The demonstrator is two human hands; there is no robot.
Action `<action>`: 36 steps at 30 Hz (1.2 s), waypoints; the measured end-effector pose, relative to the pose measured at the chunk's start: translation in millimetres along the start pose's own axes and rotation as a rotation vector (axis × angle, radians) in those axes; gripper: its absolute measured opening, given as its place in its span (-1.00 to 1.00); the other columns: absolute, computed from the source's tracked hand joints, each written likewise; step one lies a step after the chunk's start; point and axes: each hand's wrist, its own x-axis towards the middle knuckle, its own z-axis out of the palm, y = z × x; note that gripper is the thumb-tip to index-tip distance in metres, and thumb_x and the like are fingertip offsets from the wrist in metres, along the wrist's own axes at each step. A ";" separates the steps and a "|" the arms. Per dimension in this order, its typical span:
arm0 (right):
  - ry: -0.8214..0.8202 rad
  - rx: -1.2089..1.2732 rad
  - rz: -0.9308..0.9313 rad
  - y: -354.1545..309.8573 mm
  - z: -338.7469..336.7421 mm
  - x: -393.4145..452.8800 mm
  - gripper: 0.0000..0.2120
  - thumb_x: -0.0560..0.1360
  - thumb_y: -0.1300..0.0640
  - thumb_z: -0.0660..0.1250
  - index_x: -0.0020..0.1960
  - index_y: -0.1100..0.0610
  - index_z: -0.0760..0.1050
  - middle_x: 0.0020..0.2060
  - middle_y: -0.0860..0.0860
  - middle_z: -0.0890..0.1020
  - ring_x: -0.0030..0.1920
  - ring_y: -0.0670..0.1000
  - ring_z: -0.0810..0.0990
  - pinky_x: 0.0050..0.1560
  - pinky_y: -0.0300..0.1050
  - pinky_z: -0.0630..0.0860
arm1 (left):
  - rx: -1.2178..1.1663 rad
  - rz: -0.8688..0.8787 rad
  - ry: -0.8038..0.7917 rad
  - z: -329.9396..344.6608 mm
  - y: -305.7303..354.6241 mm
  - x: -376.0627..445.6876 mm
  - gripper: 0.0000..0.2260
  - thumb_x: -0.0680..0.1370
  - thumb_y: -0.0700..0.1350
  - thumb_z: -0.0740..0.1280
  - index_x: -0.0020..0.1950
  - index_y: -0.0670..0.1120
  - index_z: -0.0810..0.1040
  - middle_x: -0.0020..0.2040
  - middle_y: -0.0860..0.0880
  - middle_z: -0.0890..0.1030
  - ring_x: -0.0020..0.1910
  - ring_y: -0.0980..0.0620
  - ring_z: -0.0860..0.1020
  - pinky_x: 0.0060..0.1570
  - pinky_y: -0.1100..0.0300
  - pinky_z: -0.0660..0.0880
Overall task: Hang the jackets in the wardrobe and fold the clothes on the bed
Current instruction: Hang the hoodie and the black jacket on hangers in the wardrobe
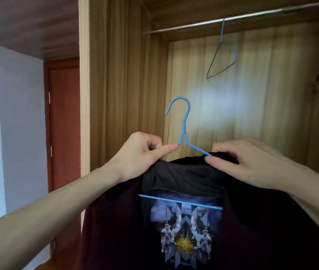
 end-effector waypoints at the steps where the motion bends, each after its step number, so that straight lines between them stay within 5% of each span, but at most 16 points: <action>1: 0.007 -0.028 0.020 6.8 -12.0 8.4 -0.61 0.57 -0.35 0.12 -0.18 -0.08 0.43 -0.33 -0.11 0.53 -0.34 -0.03 0.48 -0.31 -0.07 0.37 | 0.004 0.015 0.007 0.0 2.7 16.1 -0.45 0.59 0.13 0.44 -0.41 -0.06 0.23 -0.42 0.07 0.20 -0.36 0.08 0.18 -0.33 0.20 0.21; 3: 0.021 -0.064 0.061 18.4 -35.6 24.0 -0.61 0.55 -0.36 0.12 -0.22 -0.09 0.42 -0.32 -0.22 0.52 -0.36 -0.07 0.45 -0.31 -0.07 0.30 | 0.013 0.038 0.048 -0.4 7.4 45.9 -0.44 0.58 0.17 0.44 -0.39 -0.07 0.23 -0.41 0.05 0.20 -0.35 0.06 0.19 -0.31 0.15 0.21; 6: 0.055 -0.122 0.113 29.8 -63.1 42.6 -0.60 0.59 -0.33 0.16 -0.27 -0.09 0.38 -0.40 -0.09 0.49 -0.31 -0.10 0.45 -0.30 -0.10 0.27 | 0.065 0.077 0.143 0.6 14.3 81.9 -0.44 0.58 0.21 0.41 -0.39 -0.07 0.23 -0.43 0.08 0.21 -0.35 0.05 0.20 -0.29 0.09 0.23; 14: 0.082 0.004 0.214 58.3 -89.5 63.4 -0.44 0.48 -0.50 0.16 -0.15 0.02 0.43 -0.29 -0.06 0.58 -0.20 0.01 0.58 -0.08 0.07 0.52 | 0.091 0.137 0.435 -19.0 4.3 141.2 -0.48 0.62 0.16 0.39 -0.40 -0.05 0.28 -0.48 0.09 0.26 -0.39 0.08 0.24 -0.27 0.05 0.29; 21: 0.161 -0.139 0.201 40.9 -86.7 127.1 -0.72 0.59 -0.23 0.35 -0.20 -0.12 0.44 -0.36 -0.11 0.50 -0.28 -0.07 0.49 -0.27 -0.05 0.33 | 0.099 0.015 0.366 -31.1 -42.0 185.7 -0.47 0.64 0.23 0.32 -0.35 -0.07 0.26 -0.42 0.04 0.27 -0.36 0.00 0.25 -0.26 0.03 0.27; 26: 0.284 -0.155 0.321 42.0 -84.1 172.0 -0.81 0.55 -0.15 0.44 0.03 -0.06 0.66 -0.15 0.00 0.61 0.11 0.20 0.60 -0.04 -0.04 0.43 | 0.144 -0.071 0.286 -45.6 -60.8 231.3 -0.47 0.64 0.29 0.26 -0.32 -0.09 0.36 -0.39 0.01 0.38 -0.32 -0.06 0.37 -0.23 0.02 0.33; 32: 0.439 -0.292 0.484 44.8 -95.8 202.7 -0.73 0.52 -0.24 0.44 0.10 -0.11 0.66 0.10 0.12 0.68 0.21 0.27 0.60 0.00 0.01 0.46 | 0.111 -0.011 0.201 -48.2 -66.3 292.7 -0.68 0.68 0.19 0.23 -0.02 -0.02 0.58 -0.01 -0.03 0.65 0.08 -0.12 0.59 0.13 0.06 0.49; 36: 0.500 -0.391 0.542 40.7 -110.6 233.4 -0.67 0.52 -0.27 0.43 0.17 -0.10 0.64 0.14 0.14 0.67 0.21 0.28 0.60 -0.03 0.01 0.40 | 0.135 0.099 0.279 -55.6 -67.0 320.7 -0.55 0.60 0.28 0.15 0.26 0.01 0.58 0.25 -0.08 0.65 0.29 -0.19 0.56 0.32 -0.08 0.46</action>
